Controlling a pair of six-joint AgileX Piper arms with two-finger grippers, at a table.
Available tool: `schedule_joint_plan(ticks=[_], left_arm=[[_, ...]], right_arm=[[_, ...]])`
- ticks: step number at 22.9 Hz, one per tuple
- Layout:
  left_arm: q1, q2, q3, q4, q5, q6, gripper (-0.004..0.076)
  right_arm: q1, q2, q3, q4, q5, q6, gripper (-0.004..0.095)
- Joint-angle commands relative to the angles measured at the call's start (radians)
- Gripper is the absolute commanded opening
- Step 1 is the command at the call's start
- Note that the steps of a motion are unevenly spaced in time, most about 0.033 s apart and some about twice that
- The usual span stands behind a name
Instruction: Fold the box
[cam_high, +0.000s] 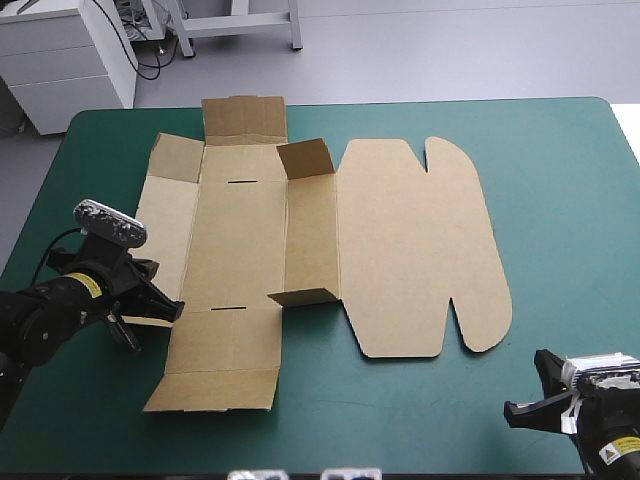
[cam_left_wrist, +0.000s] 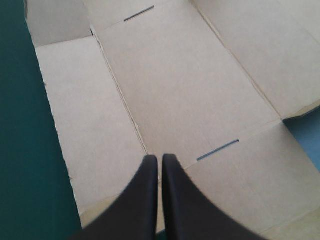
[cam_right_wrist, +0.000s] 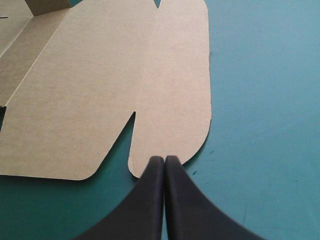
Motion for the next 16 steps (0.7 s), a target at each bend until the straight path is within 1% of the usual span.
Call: schedule_joint_plan(ticks=[1,2,4,5,7,9,11,13,14,15,16], left_arm=[[0.165,0.049,-0.033,-0.215,0.003,0.183,0.0020],[0.211,0.063,-0.033,-0.303,0.004,0.209,0.0020],[0.310,0.103,-0.033,-0.454,0.002,0.323,0.0020],[0.354,0.119,-0.033,-0.488,0.004,0.370,0.0020],[0.430,0.160,-0.034,-0.529,0.004,0.377,0.0020],[0.517,0.236,-0.053,-0.556,0.015,0.377,0.0020],[0.576,0.323,-0.106,-0.580,0.067,0.377,0.0020],[0.611,0.430,-0.185,-0.601,0.149,0.387,0.0020],[0.620,0.515,-0.258,-0.599,0.225,0.387,0.0019],[0.622,0.557,-0.288,-0.599,0.255,0.387,0.0019],[0.622,0.630,-0.365,-0.599,0.338,0.387,0.0018]], right_arm=[[0.003,0.010,-0.026,0.009,-0.071,0.000,-0.0019],[0.003,0.010,-0.026,0.009,-0.071,0.000,-0.0019],[0.003,0.010,-0.026,0.009,-0.071,-0.002,-0.0019],[0.003,0.010,-0.026,0.009,-0.071,0.000,-0.0019],[0.003,0.010,-0.026,0.009,-0.071,0.000,-0.0019],[0.003,0.010,-0.026,0.009,-0.071,0.000,-0.0019],[0.003,0.010,-0.026,0.009,-0.071,0.000,-0.0019],[0.003,0.010,-0.026,0.009,-0.071,0.000,-0.0019],[0.003,0.010,-0.026,0.009,-0.071,0.000,-0.0019],[0.003,0.010,-0.026,0.009,-0.071,0.000,-0.0019],[0.003,0.010,-0.026,0.009,-0.071,0.000,-0.0019]])
